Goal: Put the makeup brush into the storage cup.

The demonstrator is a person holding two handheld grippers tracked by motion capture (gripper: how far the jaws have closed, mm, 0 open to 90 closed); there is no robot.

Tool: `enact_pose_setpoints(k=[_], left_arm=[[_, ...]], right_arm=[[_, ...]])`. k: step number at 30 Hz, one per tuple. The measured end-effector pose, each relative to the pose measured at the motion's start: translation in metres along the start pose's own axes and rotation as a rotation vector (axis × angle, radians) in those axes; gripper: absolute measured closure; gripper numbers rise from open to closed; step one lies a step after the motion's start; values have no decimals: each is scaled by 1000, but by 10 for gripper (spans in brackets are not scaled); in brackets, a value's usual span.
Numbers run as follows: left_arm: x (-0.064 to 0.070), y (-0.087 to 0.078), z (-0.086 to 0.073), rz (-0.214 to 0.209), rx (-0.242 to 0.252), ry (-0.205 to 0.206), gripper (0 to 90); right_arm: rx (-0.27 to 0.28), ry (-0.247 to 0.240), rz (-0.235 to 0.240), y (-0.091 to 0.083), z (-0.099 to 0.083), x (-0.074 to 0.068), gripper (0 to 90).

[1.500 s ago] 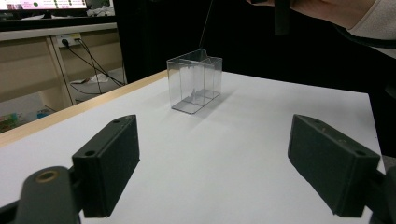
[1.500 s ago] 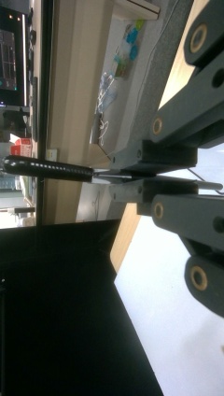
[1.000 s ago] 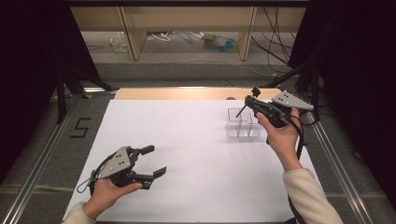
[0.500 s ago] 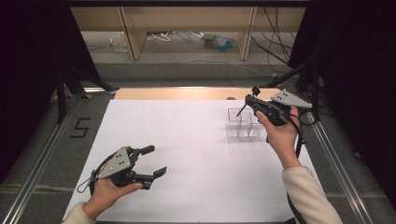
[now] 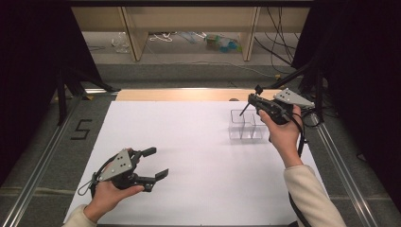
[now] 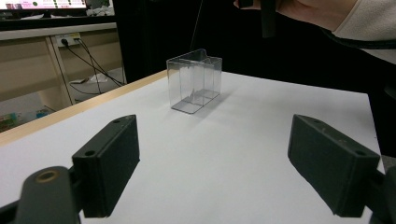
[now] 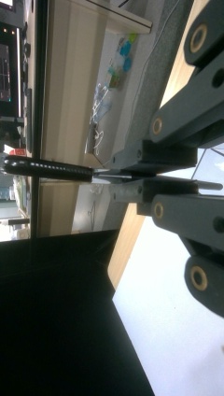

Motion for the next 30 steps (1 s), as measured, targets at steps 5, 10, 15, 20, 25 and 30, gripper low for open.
enact_pose_setpoints(k=[5,10,15,20,25,30], left_arm=[[0,0,0,0,0,1,167],[0,0,0,0,1,-1,167],[0,0,0,0,0,1,167],[0,0,0,0,0,0,167],[0,0,0,-1,0,0,167],[0,0,0,-1,1,0,167]], right_arm=[[-8,2,-3,1,-1,2,856],[-10,-2,-9,3,-1,4,855],[-9,-6,-11,5,-1,3,856],[-11,-8,-15,7,-1,3,856],[-14,-8,-13,9,-1,3,856],[-21,-10,-14,10,-1,3,856]])
Point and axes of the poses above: each handheld gripper's, and its own axes: y roughly forward along the jaws, z roughly out of its top, x roughly to its right, the point moved 4 cm from there along y, roughly forward along the jaws, and after that the axes turned 6 degrees about -y, right-handed, at the moved point
